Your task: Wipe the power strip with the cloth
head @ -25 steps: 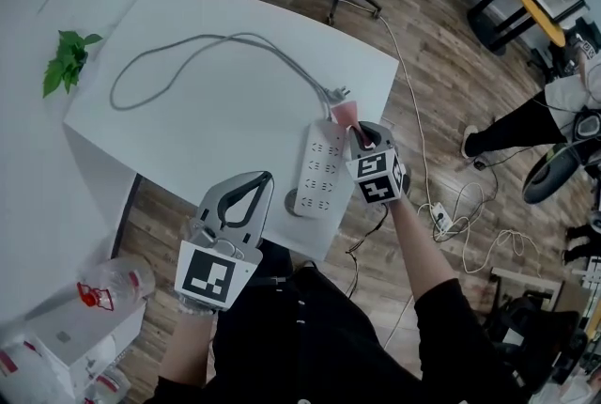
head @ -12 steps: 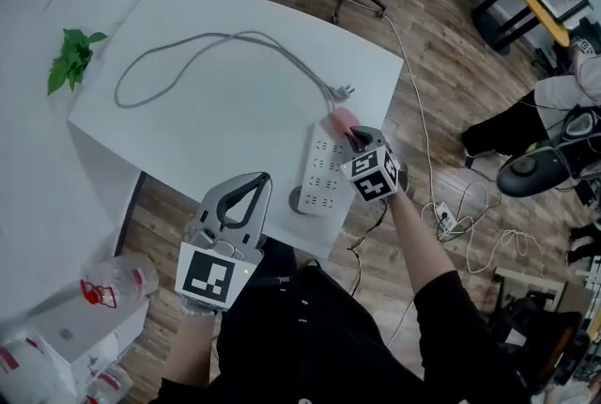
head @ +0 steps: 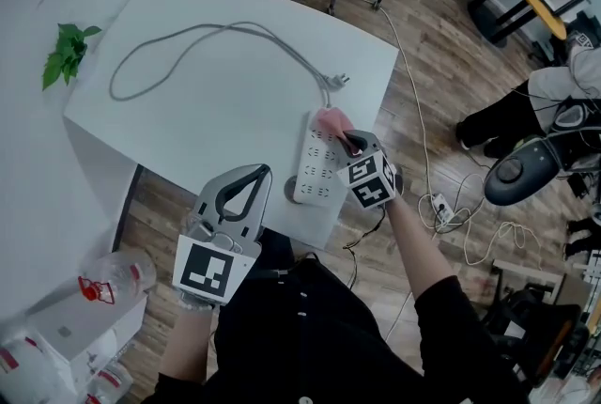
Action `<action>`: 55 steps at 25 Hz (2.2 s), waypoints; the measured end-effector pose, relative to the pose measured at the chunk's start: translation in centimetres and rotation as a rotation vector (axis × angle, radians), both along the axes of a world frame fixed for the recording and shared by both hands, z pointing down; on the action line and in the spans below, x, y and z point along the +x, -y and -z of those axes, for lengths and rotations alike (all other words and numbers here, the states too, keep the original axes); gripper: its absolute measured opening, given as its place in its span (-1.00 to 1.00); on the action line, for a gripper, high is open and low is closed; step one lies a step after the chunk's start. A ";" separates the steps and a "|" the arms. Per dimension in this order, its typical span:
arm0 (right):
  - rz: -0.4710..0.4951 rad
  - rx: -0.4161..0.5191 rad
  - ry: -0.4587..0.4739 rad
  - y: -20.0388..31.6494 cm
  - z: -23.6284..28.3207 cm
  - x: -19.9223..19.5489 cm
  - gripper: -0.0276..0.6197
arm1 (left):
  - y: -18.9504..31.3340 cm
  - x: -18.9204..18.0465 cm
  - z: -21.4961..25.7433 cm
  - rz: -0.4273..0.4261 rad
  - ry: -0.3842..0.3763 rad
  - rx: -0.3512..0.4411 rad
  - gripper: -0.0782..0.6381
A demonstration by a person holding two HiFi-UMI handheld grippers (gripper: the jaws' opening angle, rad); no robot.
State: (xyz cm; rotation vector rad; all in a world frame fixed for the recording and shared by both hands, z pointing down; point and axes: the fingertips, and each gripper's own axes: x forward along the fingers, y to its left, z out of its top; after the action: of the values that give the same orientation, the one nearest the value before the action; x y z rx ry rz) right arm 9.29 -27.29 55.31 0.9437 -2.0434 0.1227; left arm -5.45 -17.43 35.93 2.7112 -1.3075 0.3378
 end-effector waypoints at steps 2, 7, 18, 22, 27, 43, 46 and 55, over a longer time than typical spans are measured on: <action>0.008 -0.006 0.005 -0.8 0.0 -0.2 -0.74 | -0.1 0.1 0.1 -0.001 0.000 0.004 -0.75; 0.024 -0.023 0.030 -2.9 0.1 -0.6 -0.74 | -0.2 0.4 0.3 -0.004 0.000 0.010 -0.75; 0.071 -0.067 0.088 -7.9 0.1 -2.0 -0.74 | -0.3 1.2 0.5 -0.015 -0.002 0.019 -0.75; 0.090 -0.083 0.111 -10.0 0.2 -2.4 -0.74 | -0.5 1.9 0.7 -0.024 -0.001 0.024 -0.75; 0.099 -0.103 0.138 -12.3 0.2 -2.8 -0.74 | -0.5 2.3 0.9 -0.030 -0.002 0.031 -0.75; 0.160 -0.161 0.171 -16.4 0.1 -3.7 -0.74 | -0.6 2.7 1.1 -0.018 0.004 0.034 -0.75; 0.166 -0.161 0.170 -16.4 0.1 -3.7 -0.74 | -0.7 2.8 1.1 -0.017 0.008 0.038 -0.75; 0.171 -0.146 0.150 -16.4 0.2 -3.4 -0.74 | -1.0 2.7 0.9 -0.017 0.007 0.037 -0.75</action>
State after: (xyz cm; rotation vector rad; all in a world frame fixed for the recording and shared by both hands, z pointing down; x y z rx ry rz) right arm 5.91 -10.90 55.06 0.6845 -2.2097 0.2538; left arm -2.74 -16.47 35.07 2.7560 -1.3058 0.3276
